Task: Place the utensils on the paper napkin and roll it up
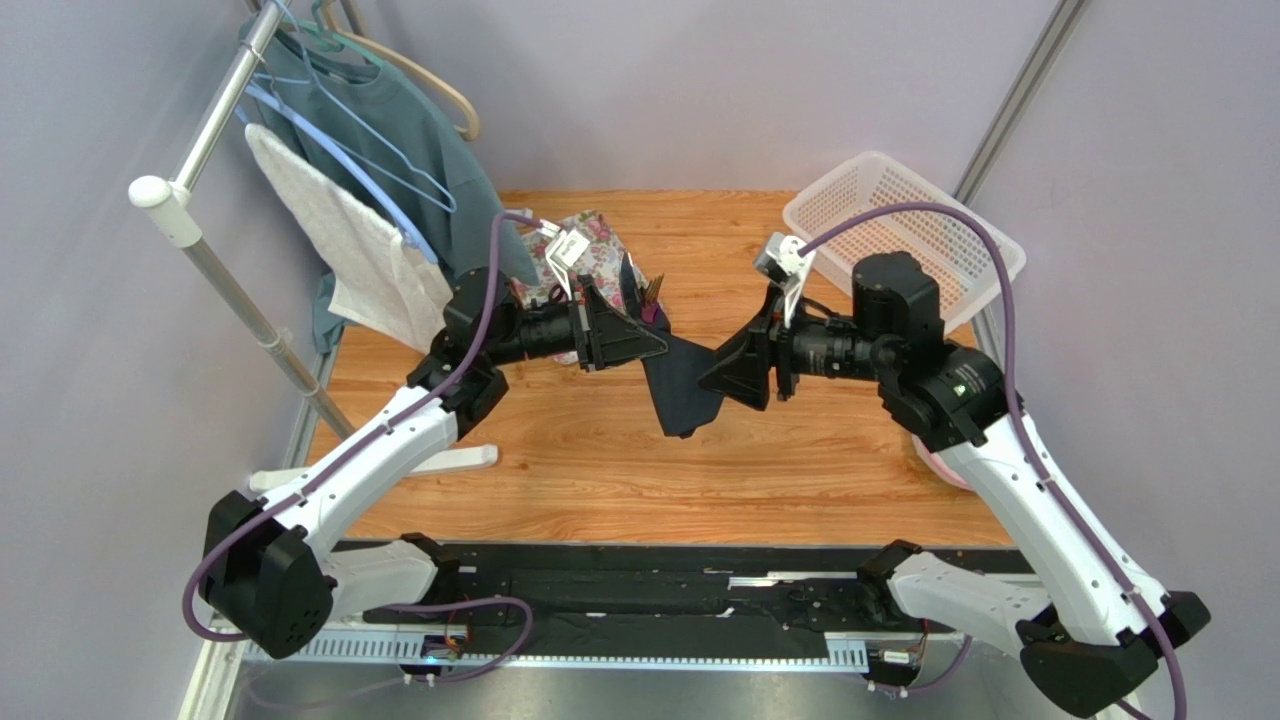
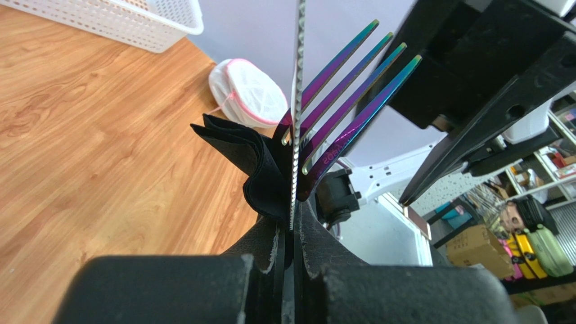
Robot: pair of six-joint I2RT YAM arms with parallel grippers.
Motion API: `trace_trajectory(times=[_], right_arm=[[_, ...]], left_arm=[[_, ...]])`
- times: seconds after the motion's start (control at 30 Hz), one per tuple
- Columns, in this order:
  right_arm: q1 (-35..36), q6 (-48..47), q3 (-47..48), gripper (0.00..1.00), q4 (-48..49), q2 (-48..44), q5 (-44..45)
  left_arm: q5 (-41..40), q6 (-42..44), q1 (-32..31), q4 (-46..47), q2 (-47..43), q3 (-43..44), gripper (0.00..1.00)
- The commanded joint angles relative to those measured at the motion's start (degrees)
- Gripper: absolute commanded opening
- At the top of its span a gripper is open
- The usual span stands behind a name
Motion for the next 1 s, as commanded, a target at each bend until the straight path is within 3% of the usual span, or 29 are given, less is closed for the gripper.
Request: trace_trajectory(times=[0.0, 0.63, 0.73, 0.97], right_arm=[[0.76, 1.47, -0.76, 0.56, 4.60, 1.85, -1.02], [3.39, 4.72, -7.62, 0.63, 11.89, 5.46, -4.44], [3.66, 5.69, -8.32, 0.61, 13.73, 5.81, -6.37], [3.66, 9.11, -10.96, 0.44, 19.36, 6.25, -11.91]], left_arm=[[2.95, -2.57, 0.30, 6.03, -1.41, 2.51, 0.00], [4.27, -5.12, 0.21, 9.46, -2.82, 1.89, 0.00], [4.36, -5.65, 0.21, 9.99, -2.55, 2.07, 0.00], [4.53, -6.53, 0.21, 10.34, -2.47, 3.21, 0.00]])
